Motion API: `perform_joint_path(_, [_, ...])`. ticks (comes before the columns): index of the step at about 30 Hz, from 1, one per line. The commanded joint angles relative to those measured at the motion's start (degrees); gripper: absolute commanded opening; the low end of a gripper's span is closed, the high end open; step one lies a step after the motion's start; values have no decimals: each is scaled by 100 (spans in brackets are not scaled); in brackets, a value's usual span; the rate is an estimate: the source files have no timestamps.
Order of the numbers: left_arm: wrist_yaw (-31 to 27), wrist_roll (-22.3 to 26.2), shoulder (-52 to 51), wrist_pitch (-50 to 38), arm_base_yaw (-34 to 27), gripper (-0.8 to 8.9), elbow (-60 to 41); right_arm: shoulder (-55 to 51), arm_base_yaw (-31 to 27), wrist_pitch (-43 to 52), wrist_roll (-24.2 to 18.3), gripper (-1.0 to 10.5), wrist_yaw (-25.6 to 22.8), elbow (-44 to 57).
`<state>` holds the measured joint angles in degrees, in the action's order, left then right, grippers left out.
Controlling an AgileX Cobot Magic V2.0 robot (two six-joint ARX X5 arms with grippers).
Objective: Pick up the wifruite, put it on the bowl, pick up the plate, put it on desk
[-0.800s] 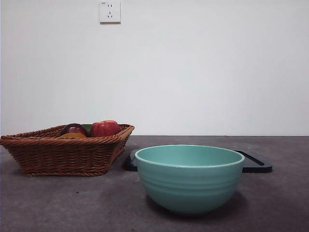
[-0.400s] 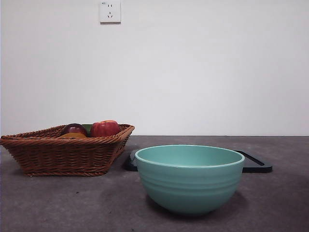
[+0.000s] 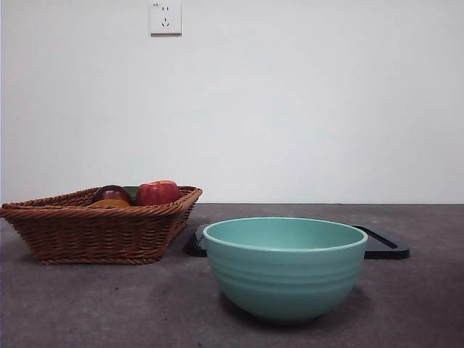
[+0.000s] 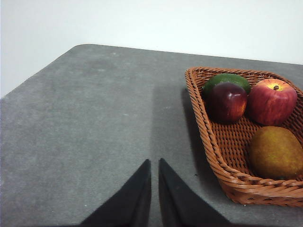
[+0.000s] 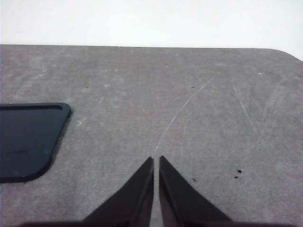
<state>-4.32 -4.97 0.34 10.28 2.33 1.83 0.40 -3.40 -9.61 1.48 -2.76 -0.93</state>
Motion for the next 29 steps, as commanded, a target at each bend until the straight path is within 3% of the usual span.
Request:
perform_joint_path(1, [24,96,-15,46,4,25,-116,-20,-7,-74,107,13,15,33])
perform_joint_path(29, [26,94,-15,46,4,24,-116,-20,-7,98,94,13,125,28])
